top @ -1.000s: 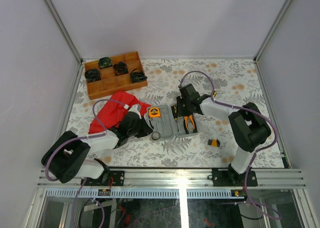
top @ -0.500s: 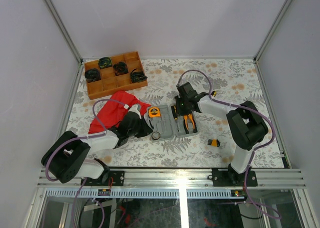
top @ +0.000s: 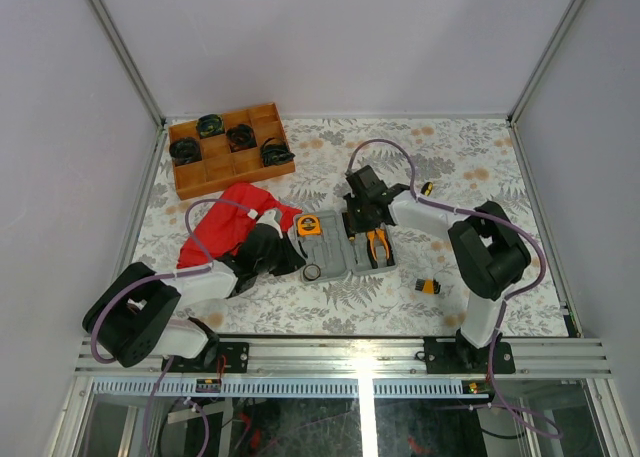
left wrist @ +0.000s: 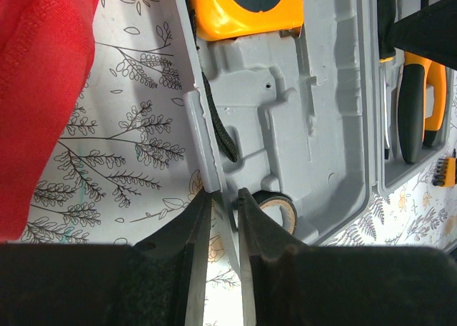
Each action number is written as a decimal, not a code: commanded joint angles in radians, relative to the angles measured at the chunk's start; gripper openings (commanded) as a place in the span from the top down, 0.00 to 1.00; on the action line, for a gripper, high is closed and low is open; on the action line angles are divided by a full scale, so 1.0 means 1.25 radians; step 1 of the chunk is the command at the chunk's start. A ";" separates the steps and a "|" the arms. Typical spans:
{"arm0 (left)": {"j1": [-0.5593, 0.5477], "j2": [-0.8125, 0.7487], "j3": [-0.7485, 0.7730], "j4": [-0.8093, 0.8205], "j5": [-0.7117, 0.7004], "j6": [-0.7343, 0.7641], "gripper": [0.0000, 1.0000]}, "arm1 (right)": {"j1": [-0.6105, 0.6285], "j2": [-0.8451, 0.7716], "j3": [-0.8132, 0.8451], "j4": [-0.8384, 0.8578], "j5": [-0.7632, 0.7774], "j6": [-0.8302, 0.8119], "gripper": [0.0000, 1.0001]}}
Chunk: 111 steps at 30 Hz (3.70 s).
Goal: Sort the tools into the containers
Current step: Place the screwdriver in the storage box.
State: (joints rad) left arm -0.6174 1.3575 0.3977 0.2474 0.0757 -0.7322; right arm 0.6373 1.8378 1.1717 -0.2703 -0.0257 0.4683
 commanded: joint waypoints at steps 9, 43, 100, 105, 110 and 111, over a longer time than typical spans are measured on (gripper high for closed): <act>-0.012 0.020 0.001 -0.061 -0.006 0.028 1.00 | 0.070 0.128 0.072 -0.191 -0.016 -0.020 0.95; -0.028 0.010 0.022 -0.159 -0.112 0.008 1.00 | 0.225 0.151 -0.102 -0.159 0.009 0.085 1.00; -0.071 -0.227 0.160 -0.476 -0.217 -0.048 0.58 | 0.058 -0.313 -0.050 -0.037 0.283 -0.018 0.52; -0.072 -0.278 0.220 -0.572 -0.243 -0.032 0.54 | -0.038 -0.392 -0.135 -0.003 0.321 0.004 0.43; -0.071 -0.292 0.345 -0.653 -0.251 0.047 0.49 | -0.171 -0.403 -0.232 0.115 0.303 0.039 0.39; -0.071 -0.286 0.377 -0.679 -0.268 0.061 0.49 | -0.190 -0.391 -0.237 0.129 0.299 0.045 0.39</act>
State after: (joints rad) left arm -0.7010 1.0035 0.7361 -0.4866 -0.1967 -0.7483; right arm 0.4931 1.3449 0.9184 -0.2390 0.3286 0.4744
